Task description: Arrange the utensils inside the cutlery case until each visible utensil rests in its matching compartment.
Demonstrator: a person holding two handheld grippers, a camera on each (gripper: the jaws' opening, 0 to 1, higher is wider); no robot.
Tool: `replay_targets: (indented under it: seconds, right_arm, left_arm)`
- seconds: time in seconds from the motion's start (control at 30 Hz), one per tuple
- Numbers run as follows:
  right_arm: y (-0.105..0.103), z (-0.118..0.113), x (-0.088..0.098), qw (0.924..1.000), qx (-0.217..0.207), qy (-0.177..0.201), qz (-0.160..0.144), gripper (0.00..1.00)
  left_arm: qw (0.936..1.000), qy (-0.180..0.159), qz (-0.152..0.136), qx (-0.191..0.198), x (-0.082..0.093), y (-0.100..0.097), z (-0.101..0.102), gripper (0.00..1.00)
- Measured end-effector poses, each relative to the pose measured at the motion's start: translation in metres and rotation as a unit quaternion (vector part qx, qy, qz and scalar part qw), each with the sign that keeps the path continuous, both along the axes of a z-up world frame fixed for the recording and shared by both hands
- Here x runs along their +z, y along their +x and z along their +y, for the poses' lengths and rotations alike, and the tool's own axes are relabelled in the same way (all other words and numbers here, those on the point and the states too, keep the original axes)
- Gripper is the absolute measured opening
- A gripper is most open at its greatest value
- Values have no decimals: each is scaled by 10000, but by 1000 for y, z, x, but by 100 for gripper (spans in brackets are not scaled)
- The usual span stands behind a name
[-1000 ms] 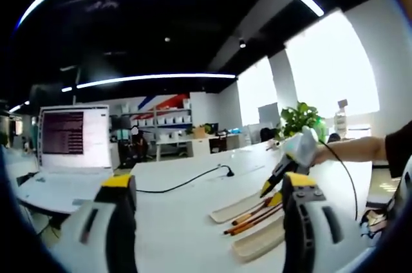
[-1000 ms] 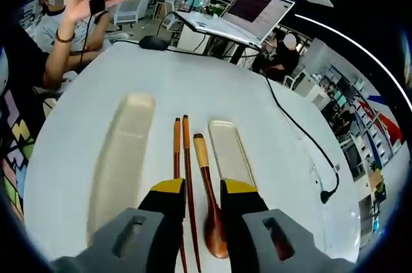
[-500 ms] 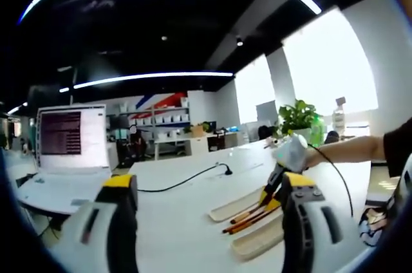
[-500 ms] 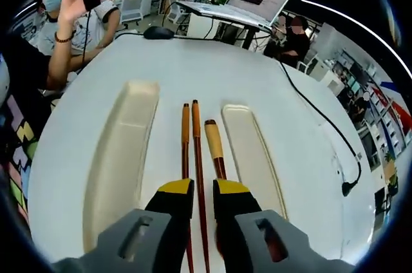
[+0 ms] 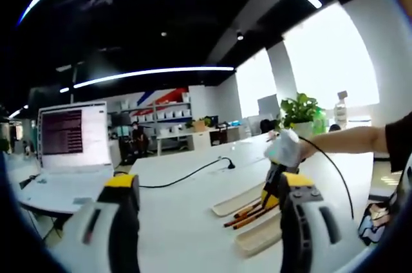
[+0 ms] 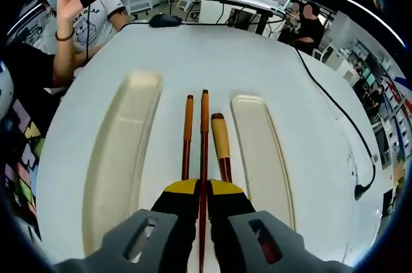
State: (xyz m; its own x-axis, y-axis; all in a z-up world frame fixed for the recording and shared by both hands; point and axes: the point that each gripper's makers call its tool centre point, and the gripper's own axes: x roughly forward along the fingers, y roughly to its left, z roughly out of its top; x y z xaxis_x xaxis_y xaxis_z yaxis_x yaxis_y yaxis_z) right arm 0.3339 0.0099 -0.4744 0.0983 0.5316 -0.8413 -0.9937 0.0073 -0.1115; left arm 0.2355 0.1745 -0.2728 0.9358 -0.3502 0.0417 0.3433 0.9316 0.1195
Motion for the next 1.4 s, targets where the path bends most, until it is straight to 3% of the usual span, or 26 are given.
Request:
replay_targets:
  seconds: [0.17, 0.23, 0.43, 0.57, 0.6, 0.7, 1.03, 1.17, 1.23, 1.4]
  right_arm:
    - [-1, 1, 0, 9998, -128, -103, 90, 2]
    - [-3, 1, 0, 9996, 181, -188, -69, 2]
    - [-3, 5, 1, 9997, -84, -212, 118, 2]
    - [1, 1, 3, 9992, -236, -312, 52, 2]
    - [7, 3, 8, 9987, -459, -209, -25, 2]
    - [1, 4, 18, 9993, -325, -182, 100, 2]
    - [-15, 8, 46, 9993, -355, 63, -71, 2]
    - [-25, 7, 52, 9993, -318, 209, -65, 2]
    - [-23, 8, 57, 9970, -621, 427, -185, 2]
    - [-39, 5, 56, 9965, -454, 617, -323, 2]
  left_arm:
    - [10000, 40, 36, -22, -2, 0, -2, 94]
    - [10000, 37, 35, -26, -2, 0, -2, 94]
    - [10000, -12, 65, 57, -3, 1, 3, 94]
    - [9999, -14, 94, 106, -4, 2, 5, 93]
    - [9999, 6, 110, 98, -5, 2, 5, 93]
    - [9998, 6, 160, 124, -8, 5, 5, 92]
    - [9996, 36, 238, 132, -12, 6, 6, 92]
    - [9996, 0, 237, 147, -11, 6, 8, 92]
    - [9996, -2, 232, 151, -11, 5, 8, 92]
    - [9994, 18, 283, 183, -14, 8, 10, 92]
